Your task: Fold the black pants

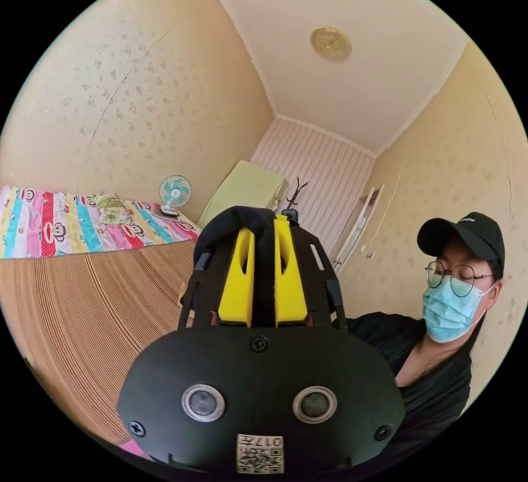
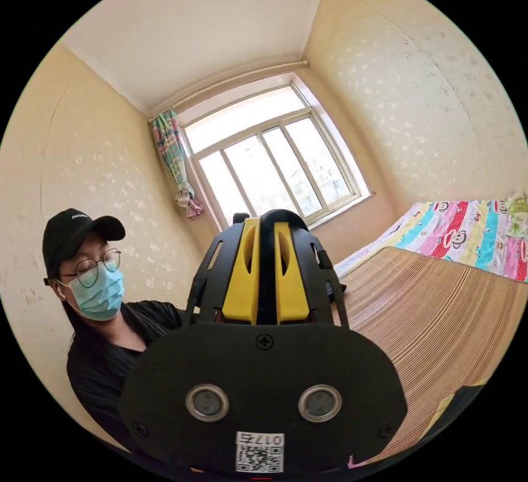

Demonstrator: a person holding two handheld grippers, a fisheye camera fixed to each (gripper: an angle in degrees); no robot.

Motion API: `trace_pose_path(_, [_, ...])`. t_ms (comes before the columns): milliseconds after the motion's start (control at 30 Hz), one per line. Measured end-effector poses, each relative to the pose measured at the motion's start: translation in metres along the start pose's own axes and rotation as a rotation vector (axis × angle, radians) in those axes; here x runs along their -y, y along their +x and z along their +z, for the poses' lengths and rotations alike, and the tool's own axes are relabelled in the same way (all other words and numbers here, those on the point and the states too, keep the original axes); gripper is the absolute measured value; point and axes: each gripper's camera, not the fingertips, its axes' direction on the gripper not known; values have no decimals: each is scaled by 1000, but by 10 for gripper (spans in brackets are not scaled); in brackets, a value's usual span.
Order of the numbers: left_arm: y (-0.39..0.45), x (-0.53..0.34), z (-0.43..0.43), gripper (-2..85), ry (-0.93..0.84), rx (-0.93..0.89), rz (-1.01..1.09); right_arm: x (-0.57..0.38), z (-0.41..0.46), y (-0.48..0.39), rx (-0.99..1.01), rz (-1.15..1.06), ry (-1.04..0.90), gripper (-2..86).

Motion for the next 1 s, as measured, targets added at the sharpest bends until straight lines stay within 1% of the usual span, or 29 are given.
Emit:
trace_pose_path(67, [-39,7,17,56,-7,22,-65,13,6,40,-48,58,-18,9])
trace_pose_path(133, [-92,19,43,55,-40,107,-82,25,13,81,-131,103,-40,10])
trace_pose_path(200, [-133,19,61,55,-51,140,-119,29,25,130,-245,139,-50,12])
trace_pose_path(267, [-170,5,80,56,-74,167,-148,16,35,158,-327,149,-74,14])
trace_pose_path(333, [-211,-36,101,56,-152,206,-193,-13,47,178,-408,162,-134,17])
trace_pose_path(367, [-221,-51,106,56,-171,215,-208,-43,55,190,-457,172,-185,20])
trace_pose_path(433, [-255,-123,124,57,-255,222,-276,-100,64,210,-477,212,-245,26])
trace_pose_path(467, [-263,-142,128,58,-273,223,-297,-145,67,224,-483,274,-273,32])
trace_pose_path(500, [-277,-183,136,60,-317,214,-345,-190,69,235,-485,331,-280,40])
trace_pose_path(533, [-289,-222,143,64,-351,188,-404,-213,69,240,-482,364,-278,45])
trace_pose_path(567, [-294,-241,146,67,-362,169,-441,-255,68,249,-466,442,-277,55])
trace_pose_path(600, [-304,-273,150,76,-383,127,-520,-292,65,256,-439,525,-274,67])
trace_pose_path(633, [-311,-299,149,88,-390,88,-591,-308,62,258,-416,566,-271,73])
trace_pose_path(667, [-314,-309,146,94,-384,68,-620,-331,55,260,-361,627,-244,84])
trace_pose_path(700, [-317,-321,135,107,-341,32,-663,-345,46,258,-329,666,-194,98])
trace_pose_path(733, [-319,-326,119,119,-270,11,-697,-348,41,257,-333,681,-172,107])
trace_pose_path(767, [-321,-325,110,126,-235,19,-713,-348,34,257,-361,712,-141,130])
trace_pose_path(800, [-324,-320,91,156,-177,62,-736,-340,28,259,-387,733,-124,160])
trace_pose_path(833, [-328,-309,74,182,-132,129,-741,-334,27,260,-392,732,-115,170])
trace_pose_path(900, [-339,-286,57,211,-98,216,-722,-303,32,273,-377,701,-93,215])
trace_pose_path(1000, [-380,-254,57,262,-137,309,-721,-267,61,307,-394,701,-125,257])
